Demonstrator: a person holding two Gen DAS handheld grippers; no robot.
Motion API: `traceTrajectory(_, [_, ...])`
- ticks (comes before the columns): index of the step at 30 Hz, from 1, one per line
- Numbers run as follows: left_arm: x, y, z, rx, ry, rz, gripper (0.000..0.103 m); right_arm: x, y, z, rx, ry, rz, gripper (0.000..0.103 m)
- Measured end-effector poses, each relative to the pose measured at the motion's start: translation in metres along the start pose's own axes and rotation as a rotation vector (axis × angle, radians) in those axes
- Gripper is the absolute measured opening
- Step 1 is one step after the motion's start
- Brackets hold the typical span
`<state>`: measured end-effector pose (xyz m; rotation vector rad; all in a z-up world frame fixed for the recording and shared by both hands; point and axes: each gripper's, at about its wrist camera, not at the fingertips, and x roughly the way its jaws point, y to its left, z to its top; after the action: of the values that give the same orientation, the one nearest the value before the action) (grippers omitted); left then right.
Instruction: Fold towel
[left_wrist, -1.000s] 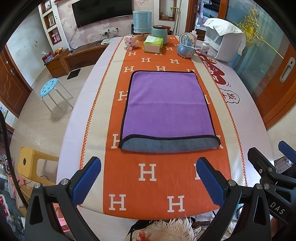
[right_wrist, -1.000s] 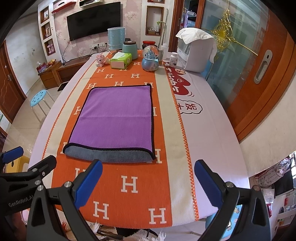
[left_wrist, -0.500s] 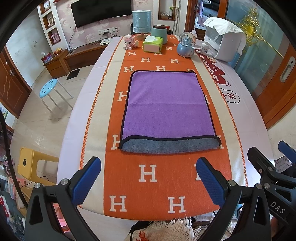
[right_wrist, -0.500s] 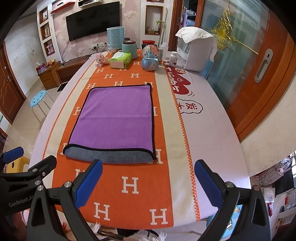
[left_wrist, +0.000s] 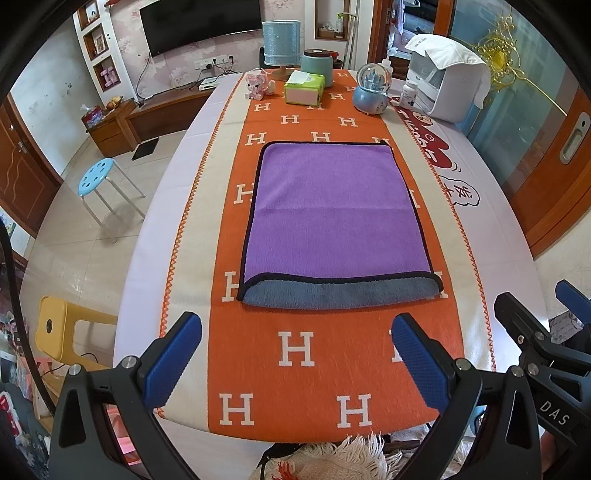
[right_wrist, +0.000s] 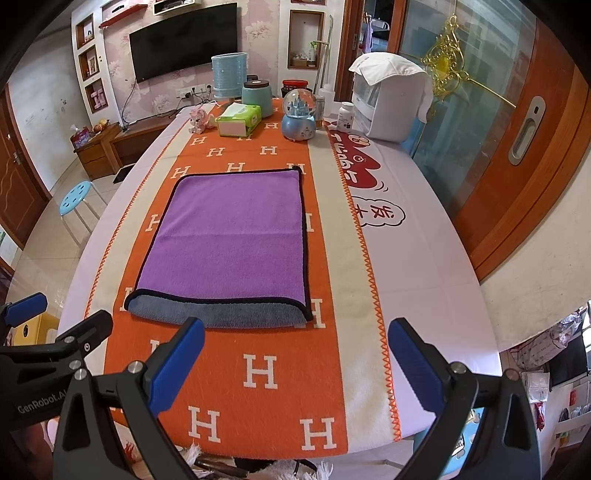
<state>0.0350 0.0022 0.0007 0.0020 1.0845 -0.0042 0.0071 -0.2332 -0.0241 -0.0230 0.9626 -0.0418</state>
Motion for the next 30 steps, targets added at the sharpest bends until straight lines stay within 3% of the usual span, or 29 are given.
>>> traceTrajectory(30, [0.012, 0.000, 0.007, 0.017, 0.006, -0.009, 0.102, 0.015, 0.004, 0.001, -0.012, 0.023, 0.008, 0.096])
